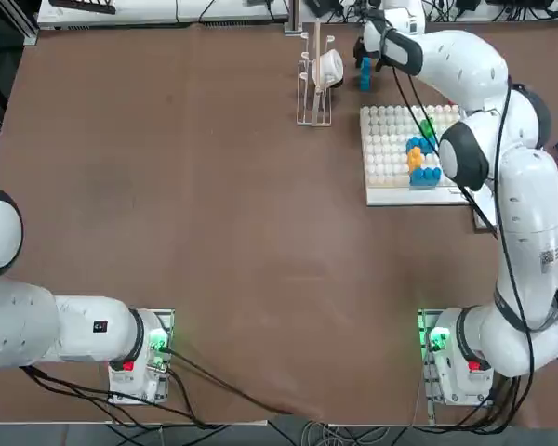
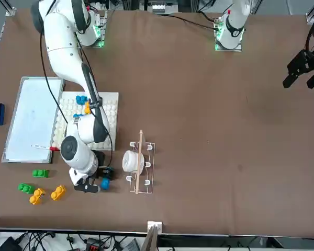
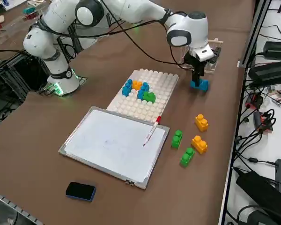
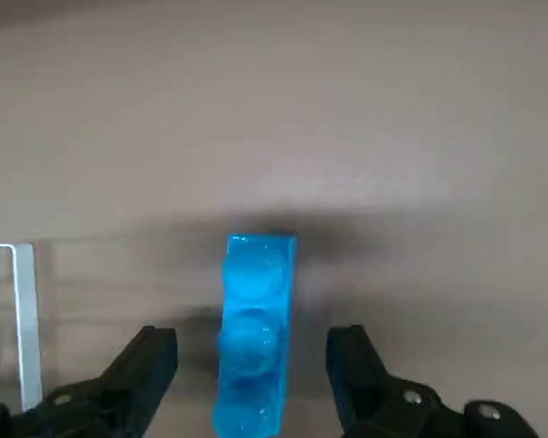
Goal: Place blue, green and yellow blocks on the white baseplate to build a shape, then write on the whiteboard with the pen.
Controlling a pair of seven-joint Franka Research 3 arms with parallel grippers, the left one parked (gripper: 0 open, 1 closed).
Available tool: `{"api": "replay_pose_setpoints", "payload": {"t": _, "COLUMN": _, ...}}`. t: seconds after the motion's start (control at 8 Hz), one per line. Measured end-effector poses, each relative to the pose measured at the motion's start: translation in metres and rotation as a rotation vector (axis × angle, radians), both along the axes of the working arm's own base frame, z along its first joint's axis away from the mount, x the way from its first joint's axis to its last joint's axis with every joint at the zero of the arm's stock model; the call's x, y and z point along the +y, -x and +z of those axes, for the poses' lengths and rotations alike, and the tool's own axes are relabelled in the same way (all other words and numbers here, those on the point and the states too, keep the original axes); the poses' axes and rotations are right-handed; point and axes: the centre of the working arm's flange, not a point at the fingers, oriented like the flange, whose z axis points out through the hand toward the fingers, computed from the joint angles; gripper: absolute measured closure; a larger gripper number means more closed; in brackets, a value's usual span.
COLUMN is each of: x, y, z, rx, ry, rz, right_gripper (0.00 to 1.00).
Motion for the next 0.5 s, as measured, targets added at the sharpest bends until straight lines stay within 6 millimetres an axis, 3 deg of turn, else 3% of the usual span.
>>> {"api": "replay_pose_setpoints", "payload": {"t": 0.5, "x": 0.0002, "y": 0.0002, "z": -0.0092, "rx": 0.001, "ry": 0.003, "rz": -0.016, "right_gripper": 0.11}}
